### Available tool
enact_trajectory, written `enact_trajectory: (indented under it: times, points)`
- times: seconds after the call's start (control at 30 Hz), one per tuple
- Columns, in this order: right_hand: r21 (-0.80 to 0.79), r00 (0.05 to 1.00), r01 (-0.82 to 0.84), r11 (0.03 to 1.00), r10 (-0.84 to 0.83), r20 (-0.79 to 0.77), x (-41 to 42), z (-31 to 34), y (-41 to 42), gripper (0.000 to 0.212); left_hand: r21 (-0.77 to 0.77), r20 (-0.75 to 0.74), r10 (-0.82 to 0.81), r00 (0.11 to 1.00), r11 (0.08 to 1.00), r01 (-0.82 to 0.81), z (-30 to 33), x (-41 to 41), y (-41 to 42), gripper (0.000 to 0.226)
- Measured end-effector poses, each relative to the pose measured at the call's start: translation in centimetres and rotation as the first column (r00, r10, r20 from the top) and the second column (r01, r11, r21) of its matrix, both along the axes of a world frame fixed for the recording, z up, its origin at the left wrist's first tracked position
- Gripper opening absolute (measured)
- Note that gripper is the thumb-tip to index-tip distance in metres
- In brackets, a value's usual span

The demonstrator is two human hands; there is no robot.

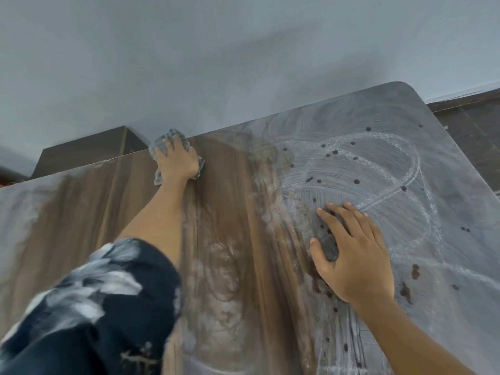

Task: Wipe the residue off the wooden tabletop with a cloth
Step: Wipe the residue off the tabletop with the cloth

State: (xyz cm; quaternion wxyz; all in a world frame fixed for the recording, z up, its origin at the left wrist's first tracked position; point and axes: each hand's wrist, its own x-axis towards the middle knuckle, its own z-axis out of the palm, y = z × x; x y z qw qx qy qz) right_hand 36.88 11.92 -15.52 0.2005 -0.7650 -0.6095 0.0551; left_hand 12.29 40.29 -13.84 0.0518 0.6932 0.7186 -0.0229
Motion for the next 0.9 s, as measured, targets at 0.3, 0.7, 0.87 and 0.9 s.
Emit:
enact_trajectory:
  times: [0.3,0.7,0.87,0.9]
  points:
    - [0.008,1.0,-0.004,1.0,0.004,0.006,-0.1,0.1,0.0,0.054,0.165,0.191,-0.678,0.71,0.735,0.658,-0.2,13.7,-11.8,0.049]
    - [0.029,1.0,-0.005,1.0,0.006,-0.015,-0.1,0.0,0.0,0.055,-0.003,-0.02,0.156,0.988,0.988,-0.156,-1.3,-5.5,0.0,0.053]
    - [0.028,1.0,-0.003,1.0,0.003,-0.011,0.0,0.0,-0.1,0.054,0.147,0.06,0.198,0.978,0.968,-0.205,1.2,3.0,-1.1,0.053]
    - [0.033,1.0,-0.002,0.999,0.003,-0.014,-0.1,0.1,-0.1,0.053,0.148,0.097,0.075,0.992,0.985,-0.089,1.1,5.5,-1.5,0.053]
